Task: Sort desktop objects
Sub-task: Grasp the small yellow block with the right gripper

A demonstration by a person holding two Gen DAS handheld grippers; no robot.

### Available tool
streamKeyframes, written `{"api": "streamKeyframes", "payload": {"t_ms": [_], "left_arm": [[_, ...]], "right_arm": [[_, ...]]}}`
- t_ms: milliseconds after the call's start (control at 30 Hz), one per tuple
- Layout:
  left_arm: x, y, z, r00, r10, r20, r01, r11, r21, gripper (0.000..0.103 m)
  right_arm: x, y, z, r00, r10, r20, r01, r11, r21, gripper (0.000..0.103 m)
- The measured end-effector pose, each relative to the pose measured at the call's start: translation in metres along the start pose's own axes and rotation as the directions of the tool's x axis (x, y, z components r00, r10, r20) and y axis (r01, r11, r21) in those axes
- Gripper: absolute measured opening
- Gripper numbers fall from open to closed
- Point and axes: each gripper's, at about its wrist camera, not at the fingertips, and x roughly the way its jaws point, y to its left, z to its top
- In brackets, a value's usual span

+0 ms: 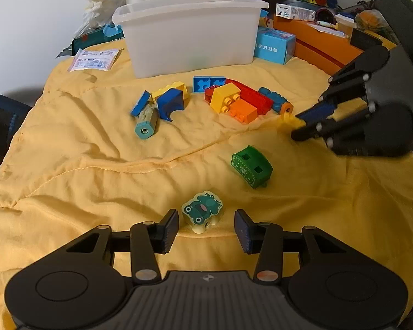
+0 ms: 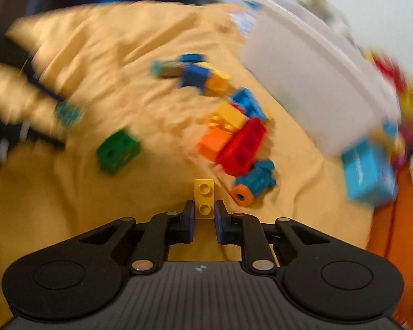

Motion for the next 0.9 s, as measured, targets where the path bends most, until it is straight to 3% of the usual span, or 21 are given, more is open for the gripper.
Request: {"api": "streamKeyframes", "payload": {"t_ms": [67, 167, 200, 400, 467, 533, 633, 733, 900], "left_arm": [[-0.001, -0.001, 0.000, 1.000, 0.001, 0.008, -0.001, 1.000, 0.006, 0.049], [0.001, -0.003, 0.000, 1.000, 0.012, 0.016, -0.013, 1.000, 0.023, 0.049], [0.002, -0.004, 0.000, 1.000, 0.017, 0.018, -0.017, 0.999, 0.029, 0.049], [0.009, -0.002, 0.000, 0.999, 0.015, 0.043, -0.017, 0.999, 0.051, 0.049], [0.010, 0.001, 0.001, 0.999, 0.001, 0.045, -0.002, 0.999, 0.038, 0.048], [0.012, 0.004, 0.003, 0.999, -0.030, 0.044, 0.028, 0.999, 0.025, 0.037], [0.012, 0.004, 0.004, 0.998, -0.042, 0.038, 0.041, 0.999, 0.031, 0.036], [0.006, 0.005, 0.007, 0.997, -0.060, 0.040, 0.059, 0.998, 0.028, 0.036], [-0.015, 0.011, 0.036, 0.990, -0.034, 0.138, 0.024, 0.997, 0.074, 0.036]], "right_arm": [[-0.007, -0.017, 0.002, 0.998, 0.065, -0.013, -0.062, 0.980, 0.187, 0.017], [-0.016, -0.033, -0.005, 0.986, 0.167, -0.017, -0.143, 0.890, 0.434, 0.017], [-0.017, -0.035, -0.008, 0.984, 0.177, -0.012, -0.151, 0.870, 0.469, 0.017], [-0.008, -0.024, -0.019, 0.987, 0.155, -0.031, -0.119, 0.860, 0.497, 0.018], [-0.006, -0.019, -0.020, 0.992, 0.124, -0.036, -0.091, 0.869, 0.487, 0.025], [-0.006, -0.016, -0.022, 0.994, 0.109, -0.028, -0.082, 0.868, 0.490, 0.026], [-0.007, -0.007, -0.023, 0.997, 0.072, -0.025, -0.052, 0.887, 0.459, 0.017], [-0.012, -0.006, -0.025, 0.997, 0.073, -0.018, -0.055, 0.877, 0.477, 0.017], [-0.027, -0.018, -0.017, 0.999, 0.031, 0.018, -0.036, 0.868, 0.495, 0.017]]}}
